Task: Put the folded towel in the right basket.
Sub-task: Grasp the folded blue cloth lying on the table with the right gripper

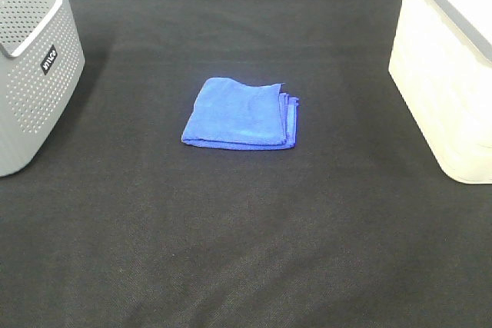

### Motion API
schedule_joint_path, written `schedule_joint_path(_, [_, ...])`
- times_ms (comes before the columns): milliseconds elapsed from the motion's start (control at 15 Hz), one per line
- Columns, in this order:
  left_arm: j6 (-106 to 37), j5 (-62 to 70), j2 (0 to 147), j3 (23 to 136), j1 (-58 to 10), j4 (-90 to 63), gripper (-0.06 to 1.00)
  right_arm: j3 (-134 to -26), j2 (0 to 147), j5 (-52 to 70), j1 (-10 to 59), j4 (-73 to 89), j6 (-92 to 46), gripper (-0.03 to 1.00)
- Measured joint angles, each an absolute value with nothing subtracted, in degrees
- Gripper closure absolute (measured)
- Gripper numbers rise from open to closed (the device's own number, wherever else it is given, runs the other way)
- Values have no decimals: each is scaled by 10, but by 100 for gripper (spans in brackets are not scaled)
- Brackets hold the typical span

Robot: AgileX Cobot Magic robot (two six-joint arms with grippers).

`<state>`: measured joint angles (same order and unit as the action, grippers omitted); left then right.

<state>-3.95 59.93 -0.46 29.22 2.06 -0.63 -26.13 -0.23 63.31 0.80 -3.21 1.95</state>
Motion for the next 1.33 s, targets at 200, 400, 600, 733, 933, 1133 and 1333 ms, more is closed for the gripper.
schedule_joint_path(200, [-40, 599, -5, 292, 21, -9, -5, -261, -2, 633, 8, -32, 19, 0])
schedule_joint_path(400, [-40, 599, -5, 292, 21, -25, -5, -261, -2, 633, 8, -32, 19, 0])
schedule_joint_path(600, [-40, 599, -5, 292, 21, -34, -5, -261, -2, 633, 8, -32, 19, 0])
schedule_joint_path(733, [-40, 599, -5, 292, 21, -34, -5, -261, -2, 633, 8, -32, 19, 0])
schedule_joint_path(933, [-40, 599, -5, 292, 21, -34, -5, -261, -2, 633, 8, -32, 19, 0])
schedule_joint_path(1133, [-40, 599, -5, 292, 21, -34, -5, -261, -2, 633, 8, -32, 19, 0])
schedule_joint_path(1333, [-40, 599, -5, 292, 21, -34, -5, -261, -2, 633, 8, -32, 19, 0])
